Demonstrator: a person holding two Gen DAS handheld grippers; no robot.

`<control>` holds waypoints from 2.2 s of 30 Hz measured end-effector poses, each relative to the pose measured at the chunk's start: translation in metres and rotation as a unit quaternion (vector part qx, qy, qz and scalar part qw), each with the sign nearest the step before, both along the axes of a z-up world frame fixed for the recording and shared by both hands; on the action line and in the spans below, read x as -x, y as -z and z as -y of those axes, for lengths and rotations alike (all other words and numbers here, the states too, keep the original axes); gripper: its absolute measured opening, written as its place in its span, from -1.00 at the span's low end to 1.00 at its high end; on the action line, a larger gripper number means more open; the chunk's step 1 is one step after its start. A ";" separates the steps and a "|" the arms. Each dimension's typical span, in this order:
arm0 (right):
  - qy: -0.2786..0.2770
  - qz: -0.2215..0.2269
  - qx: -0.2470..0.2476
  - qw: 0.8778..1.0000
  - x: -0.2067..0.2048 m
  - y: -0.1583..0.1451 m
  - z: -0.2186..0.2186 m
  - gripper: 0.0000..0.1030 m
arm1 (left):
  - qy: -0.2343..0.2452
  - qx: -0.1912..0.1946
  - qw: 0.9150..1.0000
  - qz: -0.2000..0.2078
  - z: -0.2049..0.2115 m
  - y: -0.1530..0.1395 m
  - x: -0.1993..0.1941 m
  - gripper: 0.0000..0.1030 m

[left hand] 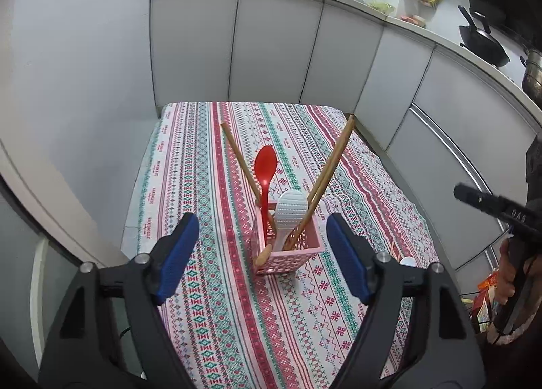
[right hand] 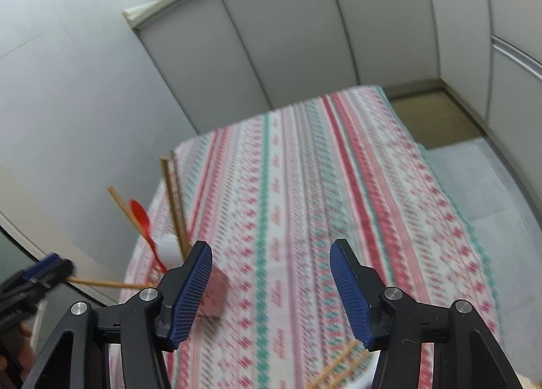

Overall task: Organize utensils
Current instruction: 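Move both tools back down to the remaining chopsticks and white spoon, then grasp a wooden chopstick with the left tool while the right tool reaches the white spoon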

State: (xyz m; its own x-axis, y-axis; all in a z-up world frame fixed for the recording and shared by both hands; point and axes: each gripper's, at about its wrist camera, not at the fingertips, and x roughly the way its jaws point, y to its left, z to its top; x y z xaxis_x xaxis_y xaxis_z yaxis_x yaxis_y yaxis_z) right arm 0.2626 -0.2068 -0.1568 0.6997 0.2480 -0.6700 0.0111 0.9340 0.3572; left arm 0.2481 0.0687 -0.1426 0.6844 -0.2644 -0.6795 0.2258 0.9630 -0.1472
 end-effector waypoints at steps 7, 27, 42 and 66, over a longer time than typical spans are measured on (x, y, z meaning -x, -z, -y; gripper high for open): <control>0.010 -0.065 0.026 0.997 0.013 0.019 0.024 0.45 | 0.008 -0.024 0.999 -0.033 -0.006 0.005 0.009 0.62; 0.033 -0.215 0.044 0.975 0.013 0.087 0.056 0.54 | 0.136 -0.111 0.972 -0.155 0.099 0.076 0.027 0.63; 0.048 -0.250 0.056 0.965 0.010 0.108 0.079 0.54 | 0.177 -0.134 0.960 -0.171 0.206 0.130 -0.006 0.08; 0.076 -0.258 0.032 0.963 0.010 0.108 0.104 0.55 | 0.226 -0.122 0.941 -0.219 0.280 0.181 -0.050 -0.96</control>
